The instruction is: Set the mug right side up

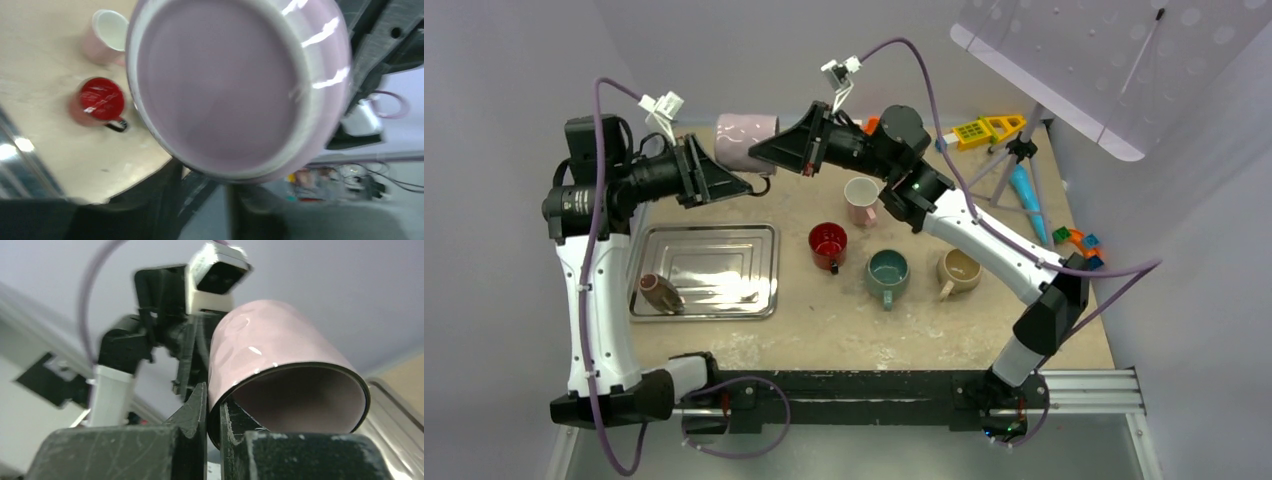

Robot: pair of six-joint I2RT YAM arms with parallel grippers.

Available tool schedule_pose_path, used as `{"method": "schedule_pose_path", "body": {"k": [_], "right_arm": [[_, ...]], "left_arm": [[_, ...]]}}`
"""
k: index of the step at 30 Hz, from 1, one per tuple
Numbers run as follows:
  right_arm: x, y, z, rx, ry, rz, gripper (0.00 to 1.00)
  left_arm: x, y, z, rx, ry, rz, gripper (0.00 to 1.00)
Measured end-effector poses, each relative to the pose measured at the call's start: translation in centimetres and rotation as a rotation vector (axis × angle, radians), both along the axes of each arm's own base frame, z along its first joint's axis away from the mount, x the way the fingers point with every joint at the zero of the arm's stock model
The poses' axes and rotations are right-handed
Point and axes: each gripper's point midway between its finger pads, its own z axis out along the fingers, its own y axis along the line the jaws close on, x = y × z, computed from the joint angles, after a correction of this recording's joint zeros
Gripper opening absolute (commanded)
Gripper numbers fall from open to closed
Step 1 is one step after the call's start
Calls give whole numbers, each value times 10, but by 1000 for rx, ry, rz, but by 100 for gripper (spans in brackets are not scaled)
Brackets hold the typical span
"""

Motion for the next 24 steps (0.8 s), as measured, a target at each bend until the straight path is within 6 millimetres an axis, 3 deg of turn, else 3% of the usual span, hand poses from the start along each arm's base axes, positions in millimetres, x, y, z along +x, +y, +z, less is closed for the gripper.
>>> {"method": "schedule_pose_path", "body": {"k": [1, 2, 3, 9, 13, 16, 21, 24], "right_arm": [[2, -1, -4, -24, -4, -19, 0], [7, -1, -11, -60, -4, -52, 0], [10, -2, -20, -100, 2, -79, 0], [38, -25, -93, -422, 5, -308, 0], [33, -42, -146, -626, -7, -361, 0], [11, -42, -187, -772, -45, -320, 0], [-52, -35, -251, -1008, -159, -154, 0], [-77, -29, -283, -1112, -193, -80, 0]], "left_arm": [[1, 1, -4, 19, 1, 0, 82], [5, 4, -12, 63, 6, 13, 95], [8, 8, -22, 107, 20, 22, 99], [28, 60, -92, 425, 195, 167, 100], [22, 103, -132, 598, 311, 285, 100], [8, 129, -168, 695, 431, 346, 100], [-13, 182, -230, 884, 636, 396, 100], [-27, 206, -260, 982, 702, 393, 100]]}}
